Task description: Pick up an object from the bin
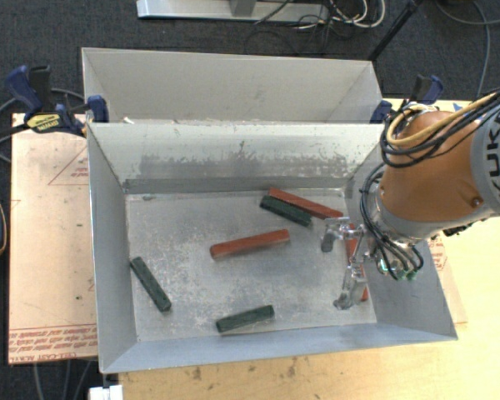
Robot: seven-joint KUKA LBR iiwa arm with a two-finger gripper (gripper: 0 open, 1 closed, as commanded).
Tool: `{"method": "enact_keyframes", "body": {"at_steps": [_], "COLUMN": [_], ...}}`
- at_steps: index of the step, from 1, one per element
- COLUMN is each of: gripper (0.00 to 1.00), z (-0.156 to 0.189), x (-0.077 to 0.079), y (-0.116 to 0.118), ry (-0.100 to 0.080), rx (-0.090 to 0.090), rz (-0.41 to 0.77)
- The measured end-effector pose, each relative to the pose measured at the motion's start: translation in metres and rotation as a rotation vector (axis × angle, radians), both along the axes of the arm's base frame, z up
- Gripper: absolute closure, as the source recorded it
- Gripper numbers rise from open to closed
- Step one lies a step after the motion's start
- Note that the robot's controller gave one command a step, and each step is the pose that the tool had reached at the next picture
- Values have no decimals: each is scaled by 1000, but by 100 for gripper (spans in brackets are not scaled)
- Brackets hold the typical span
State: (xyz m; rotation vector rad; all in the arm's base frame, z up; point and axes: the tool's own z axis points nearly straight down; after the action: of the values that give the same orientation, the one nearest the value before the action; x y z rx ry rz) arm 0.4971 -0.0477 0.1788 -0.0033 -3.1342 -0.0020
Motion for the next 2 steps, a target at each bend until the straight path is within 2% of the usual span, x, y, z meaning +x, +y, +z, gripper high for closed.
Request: {"method": "enact_keyframes", "body": {"at_steps": [1, 2], "gripper": [0, 0], "z": [-111, -79], "x": [48, 50], "y": [-59, -98], "ry": [-7, -13], "rx": [2, 17], "rz": [591, 1044]}}
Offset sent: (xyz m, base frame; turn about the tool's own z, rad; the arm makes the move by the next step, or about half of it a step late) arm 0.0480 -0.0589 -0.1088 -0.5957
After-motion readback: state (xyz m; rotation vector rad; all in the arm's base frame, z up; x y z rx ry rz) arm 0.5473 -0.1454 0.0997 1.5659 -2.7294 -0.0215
